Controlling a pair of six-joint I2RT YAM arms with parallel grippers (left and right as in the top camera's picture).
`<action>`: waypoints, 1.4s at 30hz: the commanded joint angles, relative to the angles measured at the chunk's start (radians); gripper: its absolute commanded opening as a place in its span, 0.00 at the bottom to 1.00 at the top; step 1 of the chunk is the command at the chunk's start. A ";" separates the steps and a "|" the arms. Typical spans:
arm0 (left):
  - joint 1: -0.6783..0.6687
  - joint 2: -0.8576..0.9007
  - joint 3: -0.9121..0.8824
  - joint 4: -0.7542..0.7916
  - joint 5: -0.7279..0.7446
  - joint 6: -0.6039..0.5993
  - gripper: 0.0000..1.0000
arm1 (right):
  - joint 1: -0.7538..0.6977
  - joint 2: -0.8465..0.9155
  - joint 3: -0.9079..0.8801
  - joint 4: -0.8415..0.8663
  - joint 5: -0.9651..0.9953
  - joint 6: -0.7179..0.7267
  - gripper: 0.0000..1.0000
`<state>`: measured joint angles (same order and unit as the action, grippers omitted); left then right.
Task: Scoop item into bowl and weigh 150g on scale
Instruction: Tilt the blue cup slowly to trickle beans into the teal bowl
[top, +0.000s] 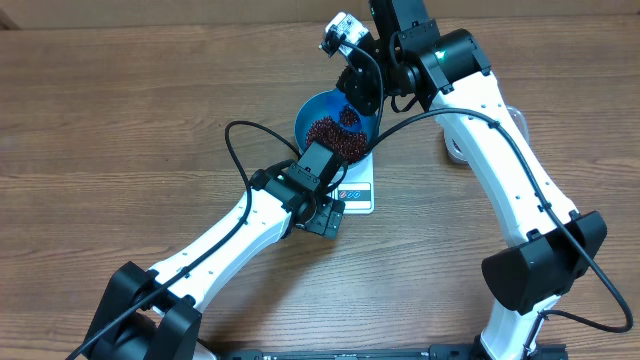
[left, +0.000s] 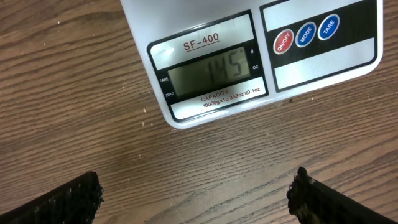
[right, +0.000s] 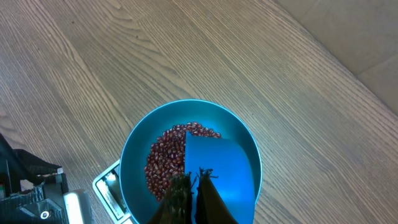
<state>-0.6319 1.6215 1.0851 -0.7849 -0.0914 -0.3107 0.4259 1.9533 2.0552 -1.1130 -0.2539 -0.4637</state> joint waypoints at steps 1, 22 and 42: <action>0.011 0.001 -0.010 0.001 -0.013 0.019 1.00 | -0.005 -0.011 0.026 0.010 0.007 0.027 0.04; 0.011 0.001 -0.010 0.000 -0.013 0.019 1.00 | -0.002 -0.004 0.026 -0.001 0.032 0.045 0.04; 0.011 0.001 -0.010 0.001 -0.013 0.019 0.99 | -0.002 0.005 0.026 0.013 0.037 0.044 0.04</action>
<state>-0.6319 1.6215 1.0851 -0.7849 -0.0910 -0.3103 0.4263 1.9537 2.0552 -1.1080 -0.2211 -0.4229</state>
